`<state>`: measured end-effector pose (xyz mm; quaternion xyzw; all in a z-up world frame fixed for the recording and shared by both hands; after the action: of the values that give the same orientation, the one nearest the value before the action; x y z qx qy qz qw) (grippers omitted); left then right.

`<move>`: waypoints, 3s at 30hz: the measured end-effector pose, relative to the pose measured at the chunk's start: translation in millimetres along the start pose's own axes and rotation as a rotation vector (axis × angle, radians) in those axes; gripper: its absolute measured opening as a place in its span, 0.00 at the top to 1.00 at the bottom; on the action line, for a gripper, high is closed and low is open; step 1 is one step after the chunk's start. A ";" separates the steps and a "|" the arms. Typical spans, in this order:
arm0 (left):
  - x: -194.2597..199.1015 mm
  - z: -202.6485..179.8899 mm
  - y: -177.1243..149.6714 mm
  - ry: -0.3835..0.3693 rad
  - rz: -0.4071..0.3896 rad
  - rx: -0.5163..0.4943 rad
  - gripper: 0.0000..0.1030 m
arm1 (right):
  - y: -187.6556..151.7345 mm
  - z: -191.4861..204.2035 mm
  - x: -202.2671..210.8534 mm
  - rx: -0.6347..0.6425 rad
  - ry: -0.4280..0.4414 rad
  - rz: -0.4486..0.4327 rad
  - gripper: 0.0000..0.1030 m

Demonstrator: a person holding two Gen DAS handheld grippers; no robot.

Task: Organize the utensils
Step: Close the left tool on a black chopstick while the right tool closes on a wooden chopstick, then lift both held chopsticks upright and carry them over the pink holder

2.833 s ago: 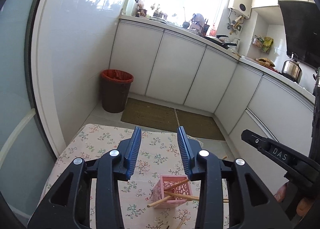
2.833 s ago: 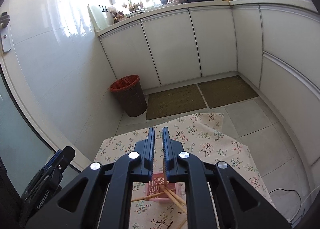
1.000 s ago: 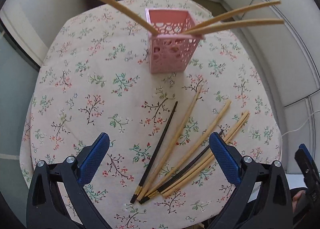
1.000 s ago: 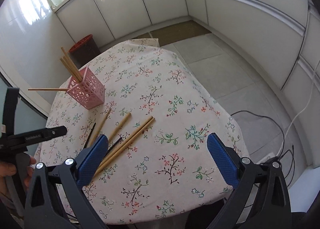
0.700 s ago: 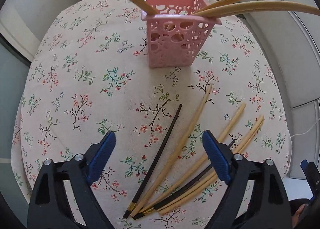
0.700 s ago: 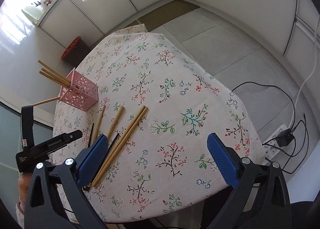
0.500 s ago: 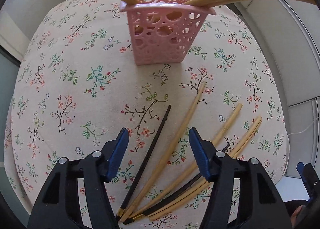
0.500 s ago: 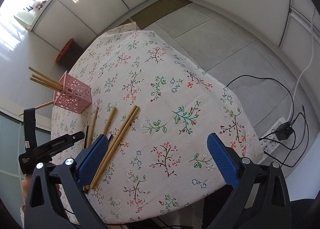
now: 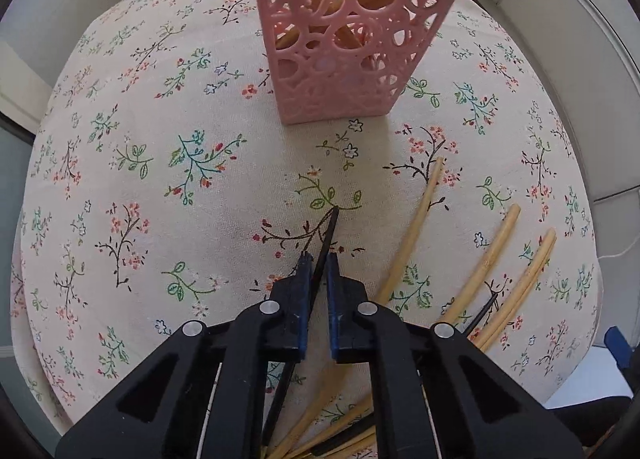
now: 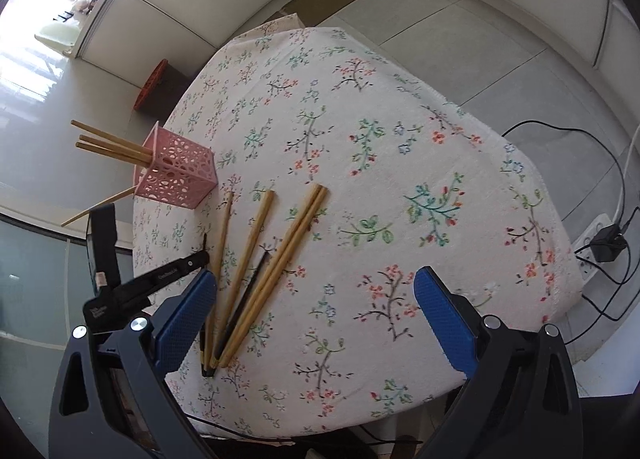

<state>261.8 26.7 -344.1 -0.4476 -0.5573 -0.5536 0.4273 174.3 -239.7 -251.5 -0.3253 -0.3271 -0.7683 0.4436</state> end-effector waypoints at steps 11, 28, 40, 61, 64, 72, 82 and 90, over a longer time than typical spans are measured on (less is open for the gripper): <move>31.4 12.1 -5.7 -0.064 -0.086 0.005 0.96 | -15.5 56.1 -85.1 -0.046 0.045 0.174 0.61; 66.0 38.7 -9.3 -0.137 -0.156 0.058 0.96 | -25.0 53.0 -120.9 0.002 -0.278 0.230 0.77; 90.5 48.6 -12.3 -0.132 -0.226 0.064 0.96 | -16.2 45.0 -111.5 -0.077 -0.213 0.097 0.95; 218.8 48.1 -37.2 -0.122 -0.615 0.075 0.96 | -54.9 142.4 47.4 0.400 0.061 -0.189 0.96; 232.5 49.2 -39.2 -0.119 -0.633 0.072 0.96 | -53.4 159.4 72.2 0.437 0.092 -0.230 0.96; 277.5 47.6 -40.7 -0.130 -0.699 0.072 0.97 | -27.2 206.6 129.1 0.454 0.205 -0.318 0.96; 340.4 33.0 9.1 -0.134 -0.829 0.037 0.97 | 52.3 269.4 195.3 0.469 0.271 -0.491 0.96; 342.1 24.1 64.7 -0.125 -0.851 0.035 0.97 | 109.7 298.9 194.7 0.489 0.249 -0.553 0.96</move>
<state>245.0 58.7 3.0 -0.2031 -0.7263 -0.6430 0.1336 258.3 -137.5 97.6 -0.0137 -0.5198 -0.7918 0.3203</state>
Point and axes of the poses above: each gripper's, at about its wrist camera, not at the fingertips, and x roughly against the way its jaws point, z to its left, y to its top, the point moved 10 cm from there along -x, roughly the way its jaws point, and after that the axes turned 1 degree about y, right-handed, at the moved point
